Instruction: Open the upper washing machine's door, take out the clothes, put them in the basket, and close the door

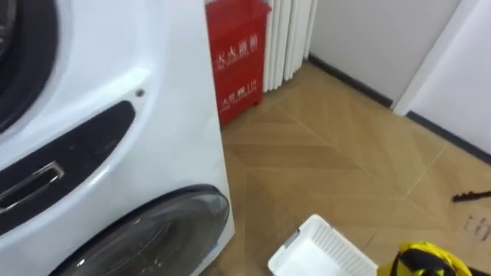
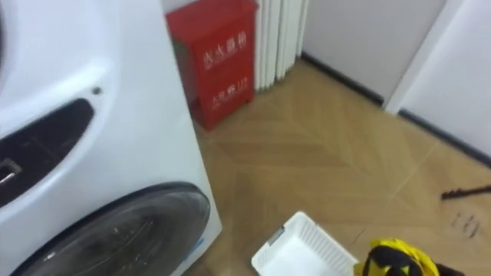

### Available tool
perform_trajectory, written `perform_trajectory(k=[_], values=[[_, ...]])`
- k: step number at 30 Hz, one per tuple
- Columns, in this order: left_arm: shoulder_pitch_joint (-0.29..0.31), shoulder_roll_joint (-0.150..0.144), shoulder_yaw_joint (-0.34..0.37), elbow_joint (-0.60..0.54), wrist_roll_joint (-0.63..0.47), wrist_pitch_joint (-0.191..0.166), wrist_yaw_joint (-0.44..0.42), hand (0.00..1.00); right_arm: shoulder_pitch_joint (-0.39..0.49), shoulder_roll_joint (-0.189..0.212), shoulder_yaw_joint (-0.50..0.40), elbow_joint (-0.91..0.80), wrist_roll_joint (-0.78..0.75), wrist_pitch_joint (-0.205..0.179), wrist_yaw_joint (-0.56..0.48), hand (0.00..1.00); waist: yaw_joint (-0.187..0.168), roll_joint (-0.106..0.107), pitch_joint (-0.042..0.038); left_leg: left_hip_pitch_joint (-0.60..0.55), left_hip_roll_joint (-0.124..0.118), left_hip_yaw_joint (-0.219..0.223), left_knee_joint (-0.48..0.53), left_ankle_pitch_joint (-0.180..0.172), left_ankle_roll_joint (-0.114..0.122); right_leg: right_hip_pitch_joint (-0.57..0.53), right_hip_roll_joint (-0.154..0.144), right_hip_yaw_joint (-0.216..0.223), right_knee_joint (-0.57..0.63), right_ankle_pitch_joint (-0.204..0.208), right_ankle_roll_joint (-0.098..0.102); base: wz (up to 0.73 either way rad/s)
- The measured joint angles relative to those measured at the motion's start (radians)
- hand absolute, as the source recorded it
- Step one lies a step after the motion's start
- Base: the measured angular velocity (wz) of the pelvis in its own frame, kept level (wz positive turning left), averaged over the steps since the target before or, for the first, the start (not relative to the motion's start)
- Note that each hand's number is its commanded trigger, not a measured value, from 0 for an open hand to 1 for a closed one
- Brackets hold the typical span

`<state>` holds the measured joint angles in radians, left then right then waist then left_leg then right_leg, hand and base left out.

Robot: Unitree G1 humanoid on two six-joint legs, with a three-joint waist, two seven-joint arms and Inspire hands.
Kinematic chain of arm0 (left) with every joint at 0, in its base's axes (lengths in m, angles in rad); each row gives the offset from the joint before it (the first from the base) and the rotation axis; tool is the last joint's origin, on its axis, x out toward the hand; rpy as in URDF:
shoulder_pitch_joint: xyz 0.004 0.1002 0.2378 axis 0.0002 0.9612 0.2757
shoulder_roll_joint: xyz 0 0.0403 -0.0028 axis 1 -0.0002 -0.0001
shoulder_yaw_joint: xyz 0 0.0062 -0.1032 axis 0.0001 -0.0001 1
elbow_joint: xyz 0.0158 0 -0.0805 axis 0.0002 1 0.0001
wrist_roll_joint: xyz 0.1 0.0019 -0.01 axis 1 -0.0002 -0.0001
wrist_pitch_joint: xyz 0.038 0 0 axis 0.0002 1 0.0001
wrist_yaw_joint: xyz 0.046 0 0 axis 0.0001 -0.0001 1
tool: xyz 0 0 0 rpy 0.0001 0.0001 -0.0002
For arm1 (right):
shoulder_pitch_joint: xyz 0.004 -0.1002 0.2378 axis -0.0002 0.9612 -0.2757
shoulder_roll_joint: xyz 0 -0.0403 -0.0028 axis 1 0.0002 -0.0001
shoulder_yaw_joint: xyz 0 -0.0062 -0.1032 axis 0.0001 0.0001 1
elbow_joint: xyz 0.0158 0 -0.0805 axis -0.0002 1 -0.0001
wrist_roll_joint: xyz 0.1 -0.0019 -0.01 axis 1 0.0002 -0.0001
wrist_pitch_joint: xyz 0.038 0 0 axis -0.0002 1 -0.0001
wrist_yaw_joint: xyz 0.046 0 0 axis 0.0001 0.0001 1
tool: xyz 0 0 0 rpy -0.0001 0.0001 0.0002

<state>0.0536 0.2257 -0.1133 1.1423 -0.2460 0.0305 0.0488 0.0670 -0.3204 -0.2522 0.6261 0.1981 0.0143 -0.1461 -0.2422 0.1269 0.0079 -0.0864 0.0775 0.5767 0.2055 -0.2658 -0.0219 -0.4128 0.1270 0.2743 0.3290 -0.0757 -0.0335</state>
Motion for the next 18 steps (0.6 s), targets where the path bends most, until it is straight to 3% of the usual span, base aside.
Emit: perform_trajectory(k=[2, 8, 12, 18], values=[[-0.021, -0.006, -0.004, 0.008, -0.019, -0.002, -0.001, 0.0, -0.027, -0.001, -0.002, 0.039, 0.005, -0.038, -0.025, 1.0, 0.0, 0.025, -0.0018, -0.024, -0.005, 0.001, 0.001, 0.001, 0.001, -0.031, -0.001, 0.003, 0.018, -0.001, 0.002, 0.0], [-0.03, -0.016, -0.011, 0.015, -0.057, -0.019, -0.001, 0.0, -0.084, -0.004, -0.002, 0.147, 0.024, -0.084, -0.084, 1.0, -0.001, 0.05, -0.0008, -0.071, -0.021, -0.005, 0.002, 0.011, 0.013, -0.097, -0.008, 0.01, 0.053, -0.004, 0.004, 0.01], [-0.04, -0.021, -0.03, 0.018, -0.077, -0.02, -0.001, 0.0, -0.09, -0.007, 0.004, 0.201, 0.025, -0.09, -0.086, 1.0, 0.002, 0.065, 0.0004, -0.102, -0.024, -0.013, 0.015, 0.017, 0.022, -0.12, -0.022, -0.002, 0.059, -0.003, 0.005, 0.17], [-0.055, -0.036, -0.082, 0.019, -0.077, -0.036, -0.001, 0.0, -0.148, -0.007, 0.072, 0.28, 0.033, -0.107, -0.107, 1.0, 0.015, 0.087, 0.0024, -0.15, -0.05, -0.032, 0.016, 0.033, 0.036, -0.179, -0.042, -0.006, 0.092, -0.007, 0.013, 0.08]])
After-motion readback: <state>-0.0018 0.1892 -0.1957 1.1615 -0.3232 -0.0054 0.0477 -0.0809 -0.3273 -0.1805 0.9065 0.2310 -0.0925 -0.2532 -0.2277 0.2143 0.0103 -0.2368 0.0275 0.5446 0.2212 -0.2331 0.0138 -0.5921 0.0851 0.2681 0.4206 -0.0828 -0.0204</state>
